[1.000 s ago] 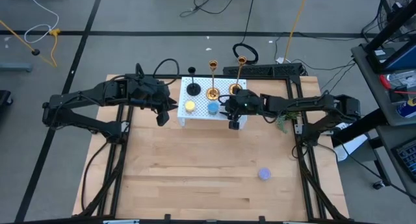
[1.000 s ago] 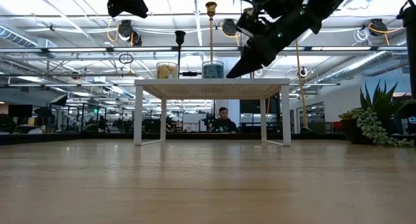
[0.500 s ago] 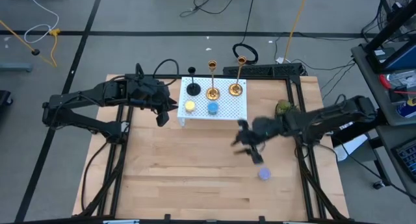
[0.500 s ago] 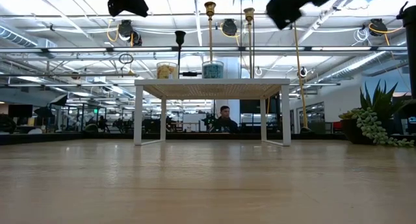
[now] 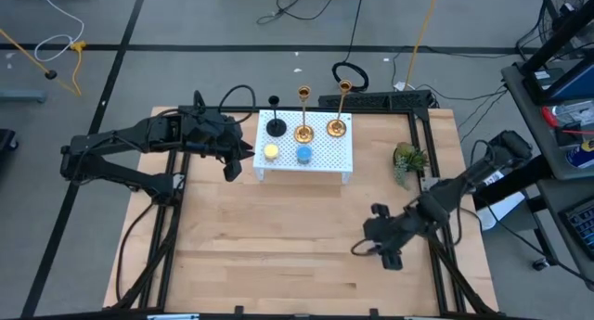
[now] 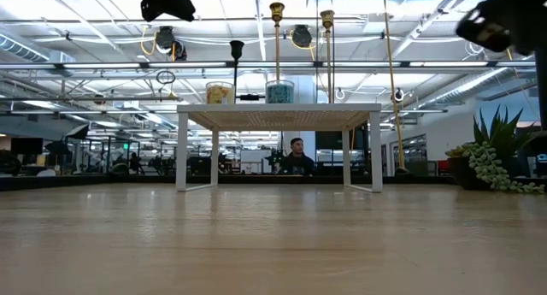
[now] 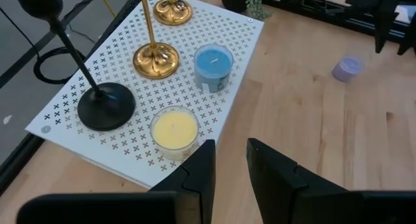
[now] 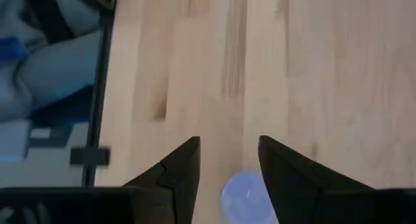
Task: Pick & Place candle stick holders
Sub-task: Put the purple scented candle on the shelf
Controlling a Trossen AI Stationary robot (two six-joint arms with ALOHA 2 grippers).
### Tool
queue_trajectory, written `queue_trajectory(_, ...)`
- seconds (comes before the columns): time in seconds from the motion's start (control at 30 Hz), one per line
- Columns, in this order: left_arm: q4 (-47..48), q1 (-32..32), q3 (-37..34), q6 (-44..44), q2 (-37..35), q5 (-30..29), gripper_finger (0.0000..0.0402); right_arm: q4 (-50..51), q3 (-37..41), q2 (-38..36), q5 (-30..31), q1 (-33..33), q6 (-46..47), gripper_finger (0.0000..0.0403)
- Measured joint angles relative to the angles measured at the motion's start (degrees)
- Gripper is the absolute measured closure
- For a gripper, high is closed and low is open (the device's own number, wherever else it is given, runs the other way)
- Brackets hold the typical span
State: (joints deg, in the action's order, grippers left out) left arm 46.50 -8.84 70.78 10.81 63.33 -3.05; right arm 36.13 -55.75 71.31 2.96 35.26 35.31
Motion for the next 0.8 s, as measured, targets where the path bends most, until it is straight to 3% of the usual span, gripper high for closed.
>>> queue_trajectory(0.2,-0.07,0.00,0.00,0.22,0.00,0.00,0.0307,8.07,0.00,-0.02,-0.03,5.37,-0.34,0.0248)
queue_trajectory(0.4,-0.09,0.00,0.00,1.95,0.00,-2.85,0.0307,14.31,0.04,-0.02,-0.12,9.76,-9.71,0.0248)
queue_trajectory(0.6,-0.09,-0.02,0.00,3.49,0.02,-7.90,0.0307,13.76,3.32,1.79,-0.04,10.29,-17.36,0.0248)
queue_trajectory(0.8,-0.09,-0.07,0.00,3.50,0.02,-9.66,0.0307,1.65,8.71,4.17,-0.01,10.28,-27.46,0.0248)
